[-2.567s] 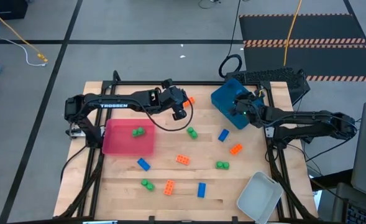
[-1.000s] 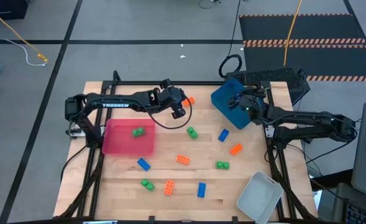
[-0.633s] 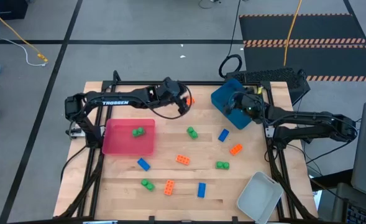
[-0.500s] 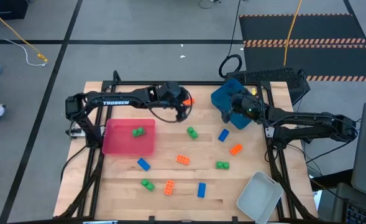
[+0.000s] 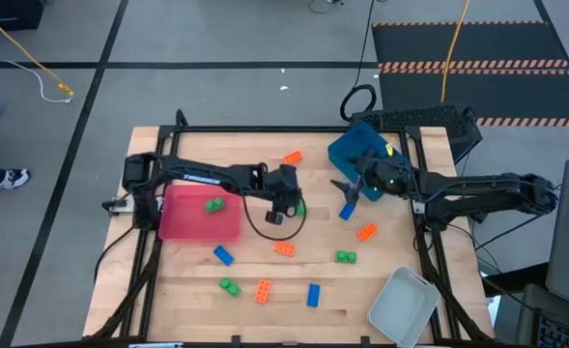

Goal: Sort & place blocks by color
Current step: Put the green game piece into the red bin

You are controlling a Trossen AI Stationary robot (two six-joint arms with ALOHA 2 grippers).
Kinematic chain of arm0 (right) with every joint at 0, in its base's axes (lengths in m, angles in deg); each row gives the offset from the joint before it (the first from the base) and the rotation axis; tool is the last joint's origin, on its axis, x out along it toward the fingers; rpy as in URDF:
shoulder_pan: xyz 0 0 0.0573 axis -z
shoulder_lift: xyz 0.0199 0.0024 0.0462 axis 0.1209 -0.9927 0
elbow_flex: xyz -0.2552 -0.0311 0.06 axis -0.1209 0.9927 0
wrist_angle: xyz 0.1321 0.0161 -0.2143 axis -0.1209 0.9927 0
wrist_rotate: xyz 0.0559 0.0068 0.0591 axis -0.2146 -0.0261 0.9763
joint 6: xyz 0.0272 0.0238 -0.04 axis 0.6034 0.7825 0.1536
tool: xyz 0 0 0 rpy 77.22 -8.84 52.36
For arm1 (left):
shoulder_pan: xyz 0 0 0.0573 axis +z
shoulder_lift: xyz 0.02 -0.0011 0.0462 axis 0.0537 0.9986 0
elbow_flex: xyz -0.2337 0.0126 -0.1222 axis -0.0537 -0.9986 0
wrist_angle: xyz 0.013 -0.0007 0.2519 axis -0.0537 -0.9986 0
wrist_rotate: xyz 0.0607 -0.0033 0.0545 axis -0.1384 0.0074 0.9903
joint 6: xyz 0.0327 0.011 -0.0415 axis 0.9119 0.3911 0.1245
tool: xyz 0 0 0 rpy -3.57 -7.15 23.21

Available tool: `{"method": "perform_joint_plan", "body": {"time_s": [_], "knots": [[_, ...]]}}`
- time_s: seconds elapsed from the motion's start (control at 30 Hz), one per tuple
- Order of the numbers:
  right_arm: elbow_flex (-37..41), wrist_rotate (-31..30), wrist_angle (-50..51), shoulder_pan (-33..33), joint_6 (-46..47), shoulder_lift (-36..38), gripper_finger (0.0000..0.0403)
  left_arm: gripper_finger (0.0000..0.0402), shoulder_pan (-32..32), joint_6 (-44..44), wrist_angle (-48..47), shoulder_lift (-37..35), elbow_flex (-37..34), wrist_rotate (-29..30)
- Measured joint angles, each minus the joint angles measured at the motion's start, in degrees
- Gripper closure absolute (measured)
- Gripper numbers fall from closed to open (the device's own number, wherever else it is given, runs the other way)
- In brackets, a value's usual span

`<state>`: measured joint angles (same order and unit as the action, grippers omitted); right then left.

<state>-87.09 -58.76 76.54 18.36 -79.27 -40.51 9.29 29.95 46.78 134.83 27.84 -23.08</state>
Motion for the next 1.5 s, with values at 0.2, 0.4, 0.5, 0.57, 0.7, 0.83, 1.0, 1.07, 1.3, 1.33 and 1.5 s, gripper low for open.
{"method": "perform_joint_plan", "body": {"time_s": [0.2, 0.4, 0.5, 0.57, 0.7, 0.83, 1.0, 1.07, 1.3, 1.33, 1.5], "knots": [[0.01, 2.38, -0.68, -4.62, 0.57, -0.01, 0.0010, 0.0211, 0.23, 1.93, 1.78, 2.33, 0.02, -0.01], [0.01, 2.27, -1.39, -6.33, 1.51, -0.03, 0.0010, 0.0211, 1.15, 1.93, 2.38, 2.41, 0.02, -1.01], [0.01, 2.26, -2.48, -6.36, 1.51, -0.03, 0.0010, 0.0211, 1.15, 2.47, 2.42, 2.57, 0.03, -2.17], [0.01, 2.24, -3.55, -6.35, 1.52, -0.03, 0.0010, 0.0211, 1.25, 2.64, 3.18, 3.72, 0.17, -2.12], [-0.01, 2.24, -4.98, -6.34, 1.51, -0.03, 0.0010, 0.0211, 1.67, 1.92, 4.66, 5.57, 0.13, -2.11], [0.01, 2.24, -5.34, -6.34, 1.51, -0.06, 0.0010, 0.0211, 1.99, 0.87, 6.02, 8.03, 0.15, -2.26], [0.03, 2.20, -5.22, -6.34, 1.37, -0.08, 0.0010, 0.0211, 2.04, -0.48, 7.74, 9.42, 0.33, -2.98], [0.03, 2.20, -5.22, -6.34, 1.36, -0.08, 0.0010, 0.0211, 2.05, -0.77, 7.74, 9.43, 0.26, -3.23], [0.03, 2.20, -4.91, -6.34, 1.31, -0.08, 0.0010, 0.0234, 1.75, -1.52, 7.76, 8.43, 0.05, -2.83], [0.03, 2.19, -4.72, -6.34, 1.28, -0.08, 0.0010, 0.0245, 1.75, -1.56, 7.81, 8.31, 0.02, -2.78], [0.03, 2.16, -3.07, -6.34, 0.96, -0.08, 0.0010, 0.0313, 1.75, -1.92, 9.00, 8.29, 0.04, -2.61]]}}
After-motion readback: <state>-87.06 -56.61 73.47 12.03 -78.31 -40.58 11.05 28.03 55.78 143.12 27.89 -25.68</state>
